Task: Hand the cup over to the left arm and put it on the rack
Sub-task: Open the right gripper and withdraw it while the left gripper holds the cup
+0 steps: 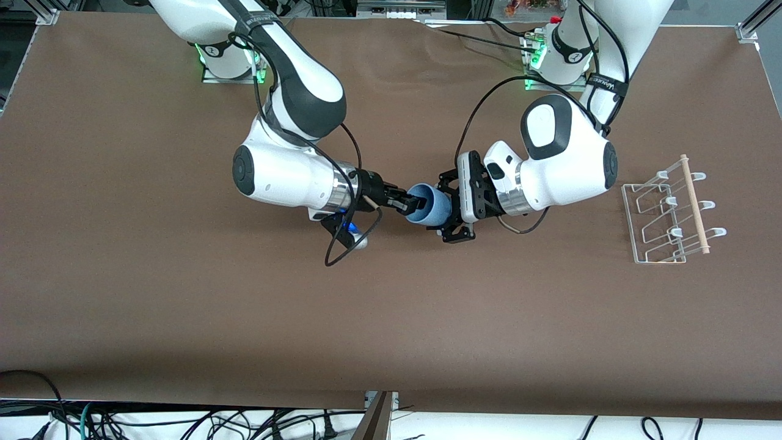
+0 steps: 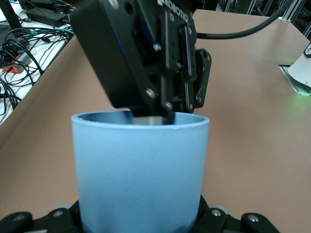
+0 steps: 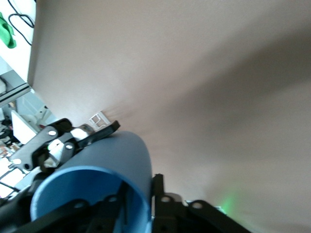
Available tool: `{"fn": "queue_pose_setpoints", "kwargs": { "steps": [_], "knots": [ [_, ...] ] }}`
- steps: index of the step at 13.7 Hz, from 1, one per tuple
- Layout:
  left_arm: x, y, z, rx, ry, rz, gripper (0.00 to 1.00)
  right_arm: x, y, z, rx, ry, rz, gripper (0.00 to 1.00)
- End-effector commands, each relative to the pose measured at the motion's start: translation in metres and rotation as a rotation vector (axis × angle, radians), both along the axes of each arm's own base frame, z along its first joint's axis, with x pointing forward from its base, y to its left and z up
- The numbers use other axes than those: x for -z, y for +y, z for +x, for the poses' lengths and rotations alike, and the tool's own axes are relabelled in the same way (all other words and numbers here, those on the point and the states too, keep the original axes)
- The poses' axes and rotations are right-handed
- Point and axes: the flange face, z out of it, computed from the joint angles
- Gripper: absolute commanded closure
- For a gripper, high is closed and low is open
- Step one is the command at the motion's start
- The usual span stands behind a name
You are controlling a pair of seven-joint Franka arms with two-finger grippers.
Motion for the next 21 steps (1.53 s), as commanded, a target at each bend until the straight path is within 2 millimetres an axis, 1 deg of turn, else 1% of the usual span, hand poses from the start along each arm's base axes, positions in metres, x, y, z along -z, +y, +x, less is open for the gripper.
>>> {"fn": "queue_pose_setpoints", "kwargs": {
  "steps": [1, 2, 3, 4, 5, 7, 8, 9, 10, 11, 12, 14, 15, 16, 18, 19, 21],
  "knots": [
    [-0.007, 0.002, -0.001, 0.015, -0.02, -0.024, 1.0, -0.013, -0.016, 0.015, 0.025, 0.006, 0.032, 0.03],
    [-0.011, 0.003, -0.001, 0.017, -0.028, -0.02, 1.0, -0.023, -0.027, 0.02, 0.031, -0.008, 0.031, 0.02],
    [-0.016, 0.004, -0.002, 0.018, -0.03, -0.02, 1.0, -0.025, -0.038, 0.025, 0.027, -0.005, 0.026, 0.02],
    [-0.02, 0.005, -0.004, 0.032, -0.021, -0.021, 1.0, -0.033, -0.055, 0.031, 0.025, -0.004, 0.021, 0.02],
    [-0.023, 0.006, -0.006, 0.049, -0.006, -0.025, 1.0, -0.034, -0.072, 0.038, 0.019, -0.006, -0.008, 0.02],
    [-0.032, 0.015, -0.008, 0.087, -0.009, 0.005, 1.0, -0.046, -0.108, 0.046, -0.015, -0.028, -0.094, 0.01],
    [-0.033, 0.021, -0.007, 0.102, -0.004, 0.041, 1.0, -0.055, -0.132, 0.05, -0.028, -0.043, -0.146, 0.01],
    [-0.036, 0.027, -0.008, 0.103, 0.021, 0.065, 1.0, -0.062, -0.164, 0.056, -0.032, -0.044, -0.2, 0.01],
    [-0.041, 0.029, -0.012, 0.112, 0.049, 0.097, 1.0, -0.07, -0.193, 0.061, -0.039, -0.055, -0.229, 0.01],
    [-0.045, 0.033, -0.014, 0.119, 0.06, 0.153, 1.0, -0.082, -0.224, 0.064, -0.055, -0.077, -0.239, 0.01],
    [-0.047, 0.041, -0.015, 0.117, 0.083, 0.207, 1.0, -0.089, -0.259, 0.067, -0.078, -0.089, -0.239, 0.01],
    [-0.047, 0.055, -0.017, 0.129, 0.116, 0.322, 1.0, -0.091, -0.319, 0.071, -0.109, -0.081, -0.236, 0.01],
    [-0.044, 0.068, -0.015, 0.128, 0.131, 0.389, 1.0, -0.092, -0.341, 0.071, -0.115, -0.089, -0.24, 0.01],
    [-0.045, 0.077, -0.013, 0.126, 0.144, 0.446, 1.0, -0.095, -0.358, 0.072, -0.12, -0.111, -0.273, 0.01],
    [-0.041, 0.09, -0.02, 0.181, 0.183, 0.631, 1.0, -0.105, -0.378, 0.066, -0.14, -0.121, -0.379, 0.01],
    [-0.04, 0.099, -0.024, 0.187, 0.222, 0.736, 1.0, -0.111, -0.385, 0.061, -0.159, -0.123, -0.437, 0.01],
    [-0.034, 0.118, -0.029, 0.164, 0.276, 0.932, 1.0, -0.114, -0.391, 0.054, -0.233, -0.13, -0.468, 0.01]
  ]
}}
